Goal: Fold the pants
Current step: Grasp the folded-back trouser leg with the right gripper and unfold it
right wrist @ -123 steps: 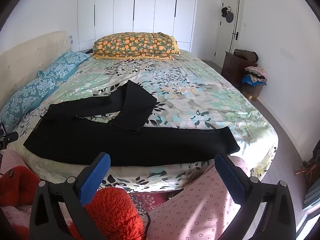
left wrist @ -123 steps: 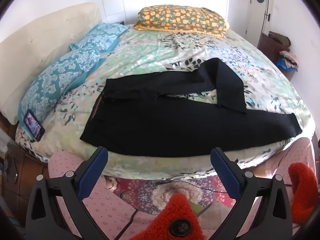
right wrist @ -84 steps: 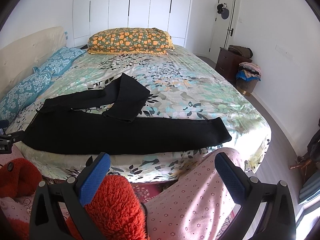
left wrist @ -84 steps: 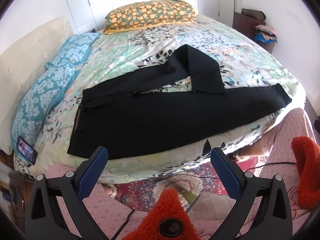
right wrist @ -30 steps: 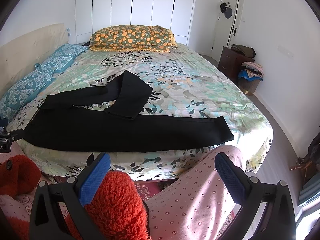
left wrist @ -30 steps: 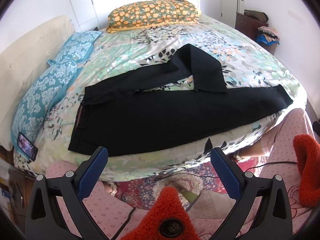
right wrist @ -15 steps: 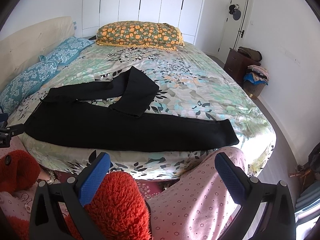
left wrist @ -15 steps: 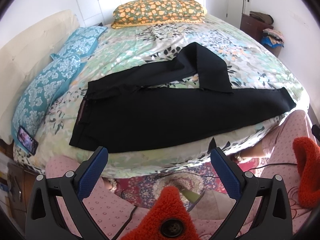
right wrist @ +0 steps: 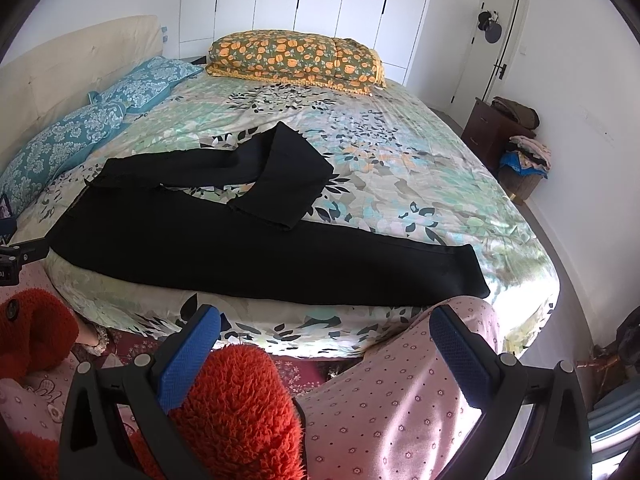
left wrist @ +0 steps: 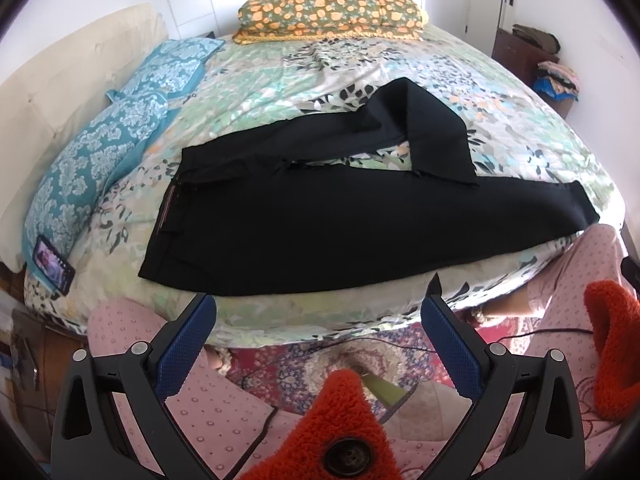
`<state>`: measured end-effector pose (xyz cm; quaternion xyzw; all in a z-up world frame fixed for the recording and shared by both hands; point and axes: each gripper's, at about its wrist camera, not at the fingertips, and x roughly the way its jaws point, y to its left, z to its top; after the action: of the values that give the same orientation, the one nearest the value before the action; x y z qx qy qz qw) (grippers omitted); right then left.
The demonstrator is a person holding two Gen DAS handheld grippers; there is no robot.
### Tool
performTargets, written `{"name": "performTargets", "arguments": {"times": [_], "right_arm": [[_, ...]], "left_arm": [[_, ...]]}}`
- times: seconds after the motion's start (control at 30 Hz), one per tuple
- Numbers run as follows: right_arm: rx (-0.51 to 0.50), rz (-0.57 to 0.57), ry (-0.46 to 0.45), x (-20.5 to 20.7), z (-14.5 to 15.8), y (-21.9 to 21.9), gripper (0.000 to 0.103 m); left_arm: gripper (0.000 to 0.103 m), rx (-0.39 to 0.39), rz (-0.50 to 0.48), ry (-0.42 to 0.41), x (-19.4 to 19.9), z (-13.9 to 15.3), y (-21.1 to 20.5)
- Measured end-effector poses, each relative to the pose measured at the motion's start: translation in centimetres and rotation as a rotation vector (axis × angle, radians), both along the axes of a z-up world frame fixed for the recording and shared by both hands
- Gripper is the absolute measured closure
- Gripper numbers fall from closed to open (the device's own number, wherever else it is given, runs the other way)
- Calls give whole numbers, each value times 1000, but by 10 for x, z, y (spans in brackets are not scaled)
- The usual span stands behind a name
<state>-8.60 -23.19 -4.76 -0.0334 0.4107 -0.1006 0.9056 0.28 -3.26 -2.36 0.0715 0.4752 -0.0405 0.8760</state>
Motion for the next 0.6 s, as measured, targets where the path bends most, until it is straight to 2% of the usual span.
{"name": "performTargets", "arguments": {"times": [0.17,0.4,0.5,0.6], "right_arm": [[-19,14,2,2,3,5,0],[-32,87,-53,13,13,10,0],[-12,119,-133,21,22,6,0],[39,147,-252,34,37,0,0]], "left_arm": [[1,-11,11,-10,0,2,4],[1,-26,70,-72,4,19,10],[1,-22,126,-142,1,36,17],[1,6,166,-211,-2,52,24]]}}
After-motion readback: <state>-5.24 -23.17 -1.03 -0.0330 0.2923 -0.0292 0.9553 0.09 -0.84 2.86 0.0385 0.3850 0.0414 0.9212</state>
